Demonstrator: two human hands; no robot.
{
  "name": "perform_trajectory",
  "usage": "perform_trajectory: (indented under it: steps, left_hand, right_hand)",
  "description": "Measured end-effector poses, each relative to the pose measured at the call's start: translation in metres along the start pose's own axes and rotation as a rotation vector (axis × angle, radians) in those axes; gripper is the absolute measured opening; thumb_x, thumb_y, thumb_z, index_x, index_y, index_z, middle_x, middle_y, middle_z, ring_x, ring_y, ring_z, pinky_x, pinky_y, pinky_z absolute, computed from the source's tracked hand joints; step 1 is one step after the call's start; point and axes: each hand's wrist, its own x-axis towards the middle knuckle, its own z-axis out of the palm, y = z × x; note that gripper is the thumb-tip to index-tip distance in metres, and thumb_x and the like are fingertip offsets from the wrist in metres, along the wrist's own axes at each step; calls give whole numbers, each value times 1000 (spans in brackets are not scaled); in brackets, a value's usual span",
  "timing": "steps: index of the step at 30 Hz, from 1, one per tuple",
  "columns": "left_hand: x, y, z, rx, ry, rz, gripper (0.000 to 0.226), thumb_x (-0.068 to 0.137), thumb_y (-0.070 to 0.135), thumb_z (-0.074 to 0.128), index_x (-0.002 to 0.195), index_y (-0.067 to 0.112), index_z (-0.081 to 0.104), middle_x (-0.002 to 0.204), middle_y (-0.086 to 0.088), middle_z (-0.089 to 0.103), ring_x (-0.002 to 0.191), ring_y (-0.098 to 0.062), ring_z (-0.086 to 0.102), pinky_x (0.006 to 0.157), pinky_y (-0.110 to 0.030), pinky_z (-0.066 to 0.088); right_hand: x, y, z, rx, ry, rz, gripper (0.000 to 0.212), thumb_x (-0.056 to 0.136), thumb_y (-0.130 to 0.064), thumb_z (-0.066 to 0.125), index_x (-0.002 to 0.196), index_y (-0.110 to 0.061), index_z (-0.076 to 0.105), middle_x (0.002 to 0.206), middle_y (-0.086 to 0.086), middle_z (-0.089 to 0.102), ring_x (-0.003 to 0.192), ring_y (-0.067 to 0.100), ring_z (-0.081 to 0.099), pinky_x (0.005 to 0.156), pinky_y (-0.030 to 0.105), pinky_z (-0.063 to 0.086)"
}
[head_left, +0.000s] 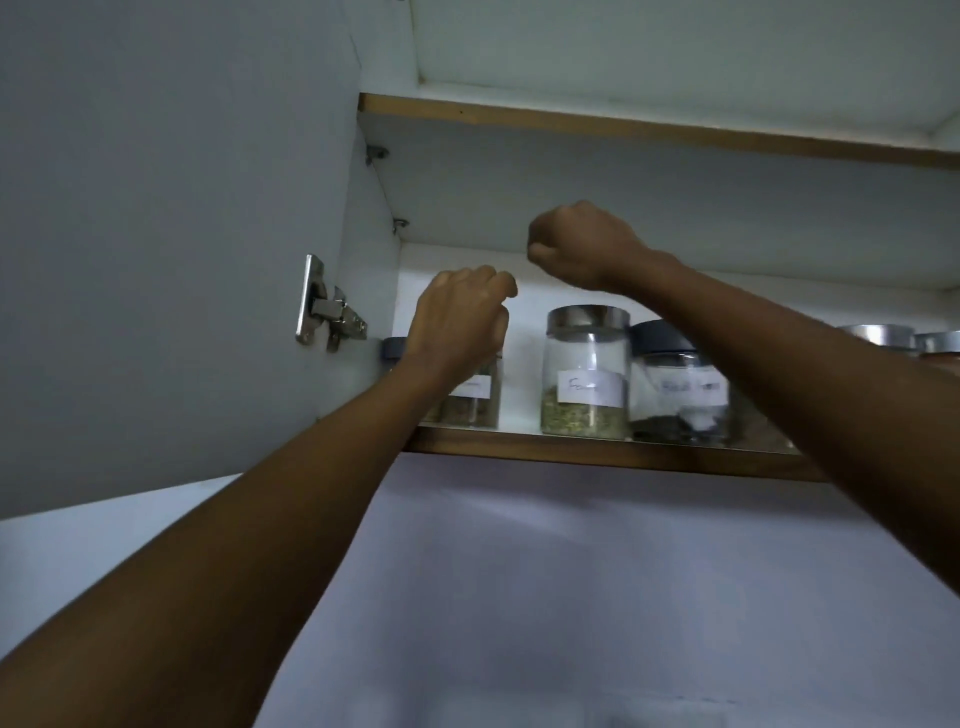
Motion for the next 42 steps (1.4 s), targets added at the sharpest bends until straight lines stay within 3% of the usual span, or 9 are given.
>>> perform_trajectory:
  steps: [7,14,20,24,28,30,33,37,42]
  left_hand:
    - [9,62,-13,-116,27,70,28,81,10,47,104,4,64,96,-12,68,80,-28,64,74,-38,48]
    - [13,88,-13,-69,-190,15,30,88,20,48,114,11,60,108,-8,64,92,-26,58,81,-38,43]
    - [26,89,-25,-102,-444,-86,33,90,21,49,122,19,50,119,-5,58,102,-24,54,79,-34,40]
    - [37,83,-26,-222,-551,-194,29,93,19,43,119,22,54,121,-8,61,104,-27,56,82,-34,45]
    - [45,78,-21,-233,-620,-208,30,94,16,39,118,19,56,123,-11,60,108,-28,55,90,-37,45]
    - [46,76,-18,-239,-633,-211,32,93,11,38,119,17,57,125,-12,59,111,-28,53,88,-33,41]
    - [46,70,-12,-255,-653,-226,36,92,4,37,119,14,57,128,-10,58,117,-28,50,90,-32,38]
    - [46,59,5,-271,-711,-255,37,91,2,37,121,14,56,133,-8,54,121,-27,47,93,-29,36]
    - [51,50,21,-296,-795,-306,39,92,2,35,127,11,51,138,-9,48,125,-25,43,94,-25,33]
  right_hand:
    - [-53,64,-33,83,-120,137,31,85,-20,50,75,7,62,79,25,64,68,34,56,65,36,46]
    - [-77,84,-47,77,-225,147,25,81,-21,55,74,1,65,80,20,67,77,34,62,72,43,51]
    - [-94,86,-58,131,-458,94,24,84,-16,58,100,-4,70,100,13,69,90,24,61,79,31,48]
    - [-98,89,-56,130,-466,74,24,79,-12,59,98,-3,71,98,16,70,90,28,63,80,37,50]
    - [-93,88,-47,86,-492,80,21,74,-5,55,86,8,67,82,24,66,78,37,61,65,35,46]
    - [-92,83,-42,49,-502,91,20,74,-2,52,82,11,64,71,20,58,69,30,53,61,31,40]
    - [-87,78,-34,31,-507,103,18,76,-1,50,81,10,64,70,17,54,70,28,50,57,26,36]
    - [-79,74,-17,5,-512,112,21,83,-10,50,84,7,61,77,16,53,75,30,51,64,30,38]
    - [-69,73,8,-31,-498,156,33,88,-24,48,63,-5,38,76,11,45,77,31,46,68,33,38]
